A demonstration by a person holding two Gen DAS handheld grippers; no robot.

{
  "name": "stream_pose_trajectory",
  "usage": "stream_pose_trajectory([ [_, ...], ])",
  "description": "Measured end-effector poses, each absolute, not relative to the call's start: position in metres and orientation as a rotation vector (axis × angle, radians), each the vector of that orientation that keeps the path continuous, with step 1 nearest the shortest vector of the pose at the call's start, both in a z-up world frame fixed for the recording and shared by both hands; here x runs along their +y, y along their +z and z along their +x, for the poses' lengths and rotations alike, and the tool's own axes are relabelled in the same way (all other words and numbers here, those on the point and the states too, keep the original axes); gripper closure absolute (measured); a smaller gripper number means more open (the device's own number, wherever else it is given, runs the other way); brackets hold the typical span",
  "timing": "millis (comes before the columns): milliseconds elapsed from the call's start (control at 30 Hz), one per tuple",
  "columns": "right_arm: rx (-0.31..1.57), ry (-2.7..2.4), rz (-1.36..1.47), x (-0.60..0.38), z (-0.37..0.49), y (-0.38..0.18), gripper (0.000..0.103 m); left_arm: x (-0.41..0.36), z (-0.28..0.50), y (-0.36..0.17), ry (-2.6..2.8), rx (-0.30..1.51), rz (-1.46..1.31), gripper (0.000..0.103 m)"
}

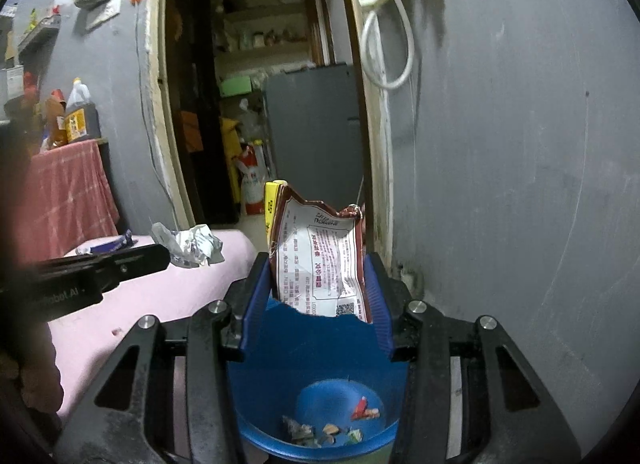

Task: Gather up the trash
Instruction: 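Lift both held pieces and carry them over the blue bucket, then open both grippers to drop the packet and foil into the bucket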

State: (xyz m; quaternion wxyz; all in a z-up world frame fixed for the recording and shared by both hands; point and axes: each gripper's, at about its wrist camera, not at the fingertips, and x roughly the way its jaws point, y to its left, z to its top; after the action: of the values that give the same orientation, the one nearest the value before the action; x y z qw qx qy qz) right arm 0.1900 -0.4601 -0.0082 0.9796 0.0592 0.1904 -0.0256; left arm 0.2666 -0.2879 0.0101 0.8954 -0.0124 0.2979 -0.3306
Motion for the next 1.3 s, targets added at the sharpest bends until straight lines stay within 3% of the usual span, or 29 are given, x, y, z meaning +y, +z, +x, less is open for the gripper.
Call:
stream_pose_trajectory([
  [267,0.513,-0.035,0.181,-0.469,0.211,-0.035,0.056,-0.293,0.292,-0.027,-0.679,0.806,-0.074,0.102],
  [600,0.574,-0.014,0.252,-0.472,0.219,-0.051,0.055,-0.293,0.302,-0.042,-0.68,0.895,-0.096,0.1],
  [800,0.539,-0.024,0.249,-0.474,0.211,-0.041,0.051,-0.287,0.297,-0.038,-0.689,0.862,-0.106,0.081],
  [933,0.49,-0.034,0.236,-0.471,0.206,-0.028,0.04,-0.28,0.294,-0.028,-0.676,0.802,-0.11,0.069],
  [1233,0.335,-0.019,0.186,-0.449,0.186,0.013,0.01,-0.23,0.282,0.015,-0.556,0.613,-0.16,0.017],
  [1300,0.299,-0.01,0.175,-0.442,0.182,0.023,0.004,-0.219,0.279,0.024,-0.525,0.574,-0.163,0.01],
])
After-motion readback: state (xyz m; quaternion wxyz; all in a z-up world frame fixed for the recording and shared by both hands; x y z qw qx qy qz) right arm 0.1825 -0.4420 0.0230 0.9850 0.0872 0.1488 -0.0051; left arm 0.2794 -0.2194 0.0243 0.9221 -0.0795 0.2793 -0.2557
